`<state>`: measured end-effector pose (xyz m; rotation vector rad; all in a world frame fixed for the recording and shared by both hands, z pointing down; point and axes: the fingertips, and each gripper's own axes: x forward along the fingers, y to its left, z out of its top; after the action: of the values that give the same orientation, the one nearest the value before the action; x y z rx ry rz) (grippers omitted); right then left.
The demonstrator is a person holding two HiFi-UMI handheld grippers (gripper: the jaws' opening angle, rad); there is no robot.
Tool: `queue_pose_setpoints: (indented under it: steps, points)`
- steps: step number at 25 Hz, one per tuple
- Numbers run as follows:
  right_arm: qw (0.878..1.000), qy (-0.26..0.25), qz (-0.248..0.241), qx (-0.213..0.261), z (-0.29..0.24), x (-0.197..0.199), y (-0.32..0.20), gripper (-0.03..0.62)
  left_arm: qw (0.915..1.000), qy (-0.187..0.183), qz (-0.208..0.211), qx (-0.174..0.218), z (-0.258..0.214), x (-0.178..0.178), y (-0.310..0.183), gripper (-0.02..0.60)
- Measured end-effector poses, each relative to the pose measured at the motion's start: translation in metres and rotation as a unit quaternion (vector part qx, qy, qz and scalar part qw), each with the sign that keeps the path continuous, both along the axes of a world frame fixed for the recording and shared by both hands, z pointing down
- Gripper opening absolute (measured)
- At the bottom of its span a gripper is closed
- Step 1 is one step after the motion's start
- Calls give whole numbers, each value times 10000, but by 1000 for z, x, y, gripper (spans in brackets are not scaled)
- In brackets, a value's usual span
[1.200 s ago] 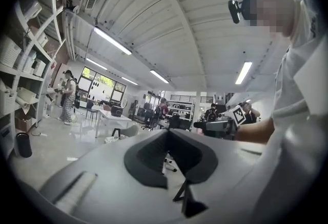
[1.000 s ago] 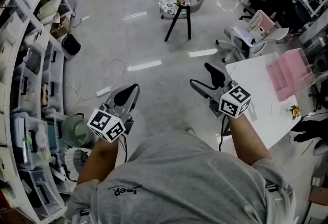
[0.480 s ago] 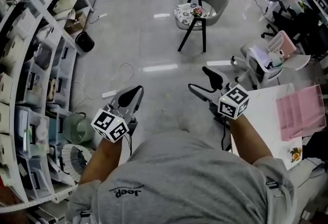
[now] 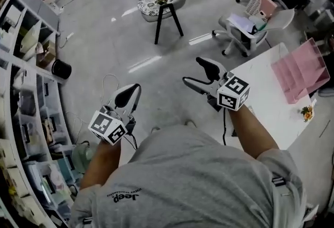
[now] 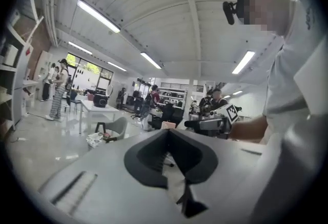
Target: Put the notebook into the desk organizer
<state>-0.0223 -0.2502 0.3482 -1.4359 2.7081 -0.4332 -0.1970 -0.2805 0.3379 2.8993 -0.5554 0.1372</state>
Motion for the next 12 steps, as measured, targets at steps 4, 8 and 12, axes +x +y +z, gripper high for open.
queue_pose_setpoints:
  steps: [4, 8, 12]
  points:
    - [9974, -83, 693, -164, 9, 37, 22, 364, 9968, -51, 792, 99, 2, 49, -2, 57]
    - [9860, -171, 1627, -315, 22, 86, 76, 364, 9835, -101, 1802, 114, 14, 116, 21, 57]
    - [9635, -276, 2612, -519, 45, 136, 153, 364, 9586, -107, 2845, 36, 35, 188, 70, 57]
